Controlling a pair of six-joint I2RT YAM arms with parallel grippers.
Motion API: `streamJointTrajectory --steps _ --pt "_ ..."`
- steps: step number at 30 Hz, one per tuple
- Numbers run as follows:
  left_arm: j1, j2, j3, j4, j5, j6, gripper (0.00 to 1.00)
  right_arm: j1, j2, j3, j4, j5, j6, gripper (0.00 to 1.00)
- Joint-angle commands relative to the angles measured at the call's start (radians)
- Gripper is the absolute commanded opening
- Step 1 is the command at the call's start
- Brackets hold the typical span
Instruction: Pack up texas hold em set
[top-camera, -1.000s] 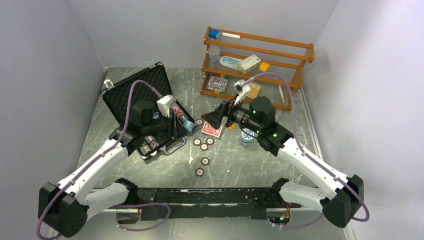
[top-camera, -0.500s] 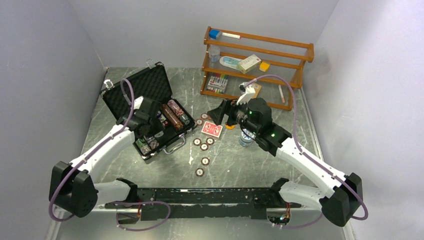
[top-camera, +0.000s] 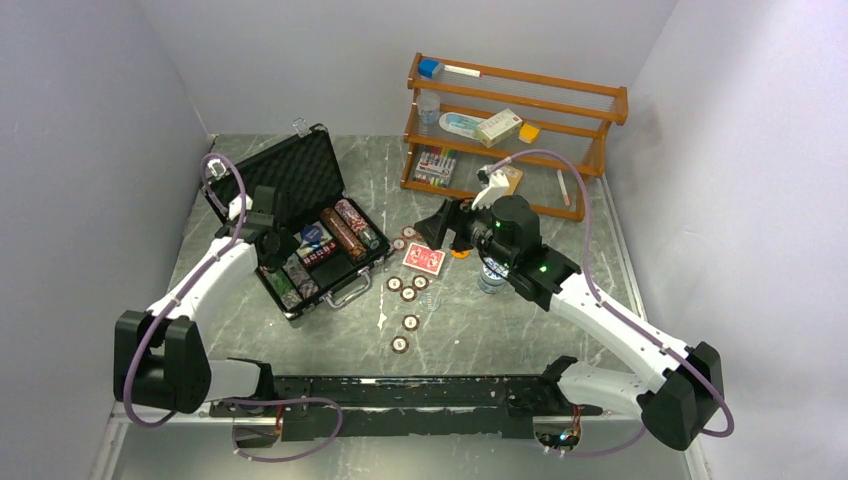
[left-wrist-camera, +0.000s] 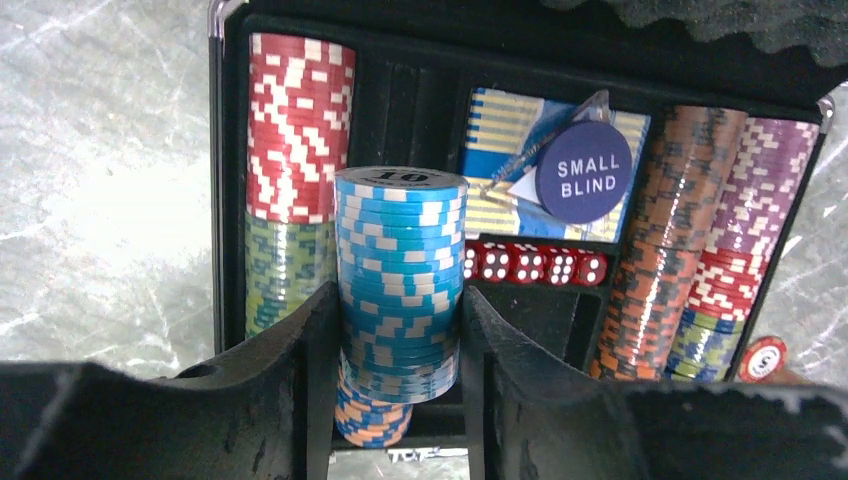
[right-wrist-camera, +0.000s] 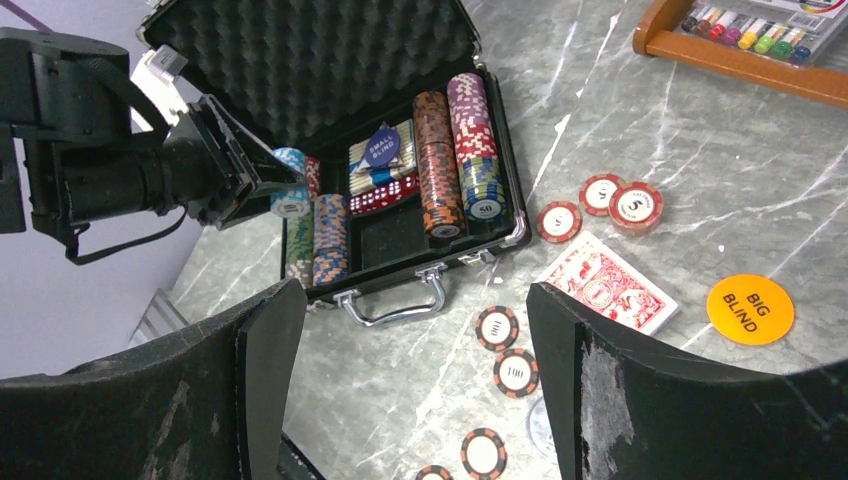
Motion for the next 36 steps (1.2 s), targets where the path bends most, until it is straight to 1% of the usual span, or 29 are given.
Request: streamJointTrajectory --steps 1,5,10,17,23,33,36 --pt "0.03 0.036 0.02 0.103 -0.049 0.049 0.07 -0.002 0.012 -0.009 -0.006 0.014 0.004 0.86" --pt "0.052 0.082 0.015 0.129 -0.052 0.065 0.07 -0.002 0.021 -0.006 -0.01 0.008 0.006 0.86" --pt "0.063 0.101 0.025 0.163 -0.039 0.092 0.07 -0.002 0.022 -0.005 -0.013 0.008 0.004 0.86" --pt "0.065 0.105 0.06 0.165 -0.032 0.133 0.07 -0.002 0.019 -0.009 -0.013 0.011 0.005 0.86" --pt "0.073 0.119 0.053 0.172 -0.045 0.155 0.07 -0.002 0.009 -0.017 -0.023 0.023 0.0 0.86" --pt "0.083 0.17 0.045 0.206 -0.013 0.18 0.07 -0.002 -0.002 -0.032 -0.021 0.022 0.006 0.86" --pt "0.084 0.179 0.047 0.193 0.008 0.177 0.07 -0.002 -0.006 -0.036 -0.02 0.024 0.007 0.86"
